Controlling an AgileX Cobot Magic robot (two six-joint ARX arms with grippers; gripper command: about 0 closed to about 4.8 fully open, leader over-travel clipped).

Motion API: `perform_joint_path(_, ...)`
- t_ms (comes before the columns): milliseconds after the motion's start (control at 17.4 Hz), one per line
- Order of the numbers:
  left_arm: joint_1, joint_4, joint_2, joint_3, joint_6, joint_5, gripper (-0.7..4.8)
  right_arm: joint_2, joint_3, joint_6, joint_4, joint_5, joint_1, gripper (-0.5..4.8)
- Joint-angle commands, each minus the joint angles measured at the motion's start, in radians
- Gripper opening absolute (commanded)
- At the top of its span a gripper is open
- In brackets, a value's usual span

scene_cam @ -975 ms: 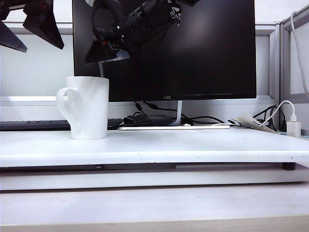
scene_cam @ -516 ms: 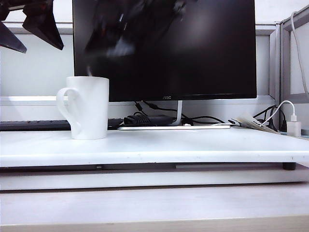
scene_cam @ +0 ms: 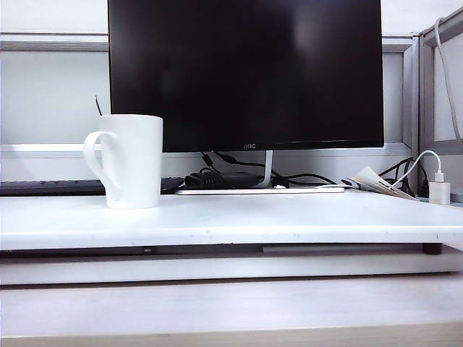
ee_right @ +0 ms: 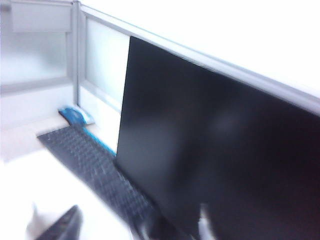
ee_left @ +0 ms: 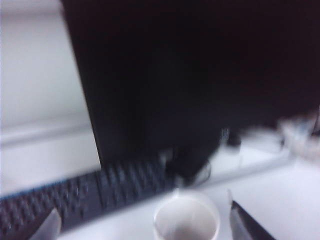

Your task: Pick up a spoon and stir the liquid in the cup.

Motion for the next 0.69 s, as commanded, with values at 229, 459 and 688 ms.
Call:
perform_joint_path(229,-0.001,-0.264,-0.359,0.006,-0.112,0.003,4.79,-0.468,-0.171,-0.091,-0.374,0.169,-0.003,3.24)
perform_joint_path(459,-0.001,-0.469,-0.510,0.006,-0.111,0.046,4.79,-0.922,-0.491,0.014,-0.445,0.266,-0.001,3.29)
perform_joint_path(688,-0.001,-0.629,-0.523,-0.038,-0.145,0.061,4.79,-1.329,-0.854,0.106,-0.390,0.336,-0.001,3.28)
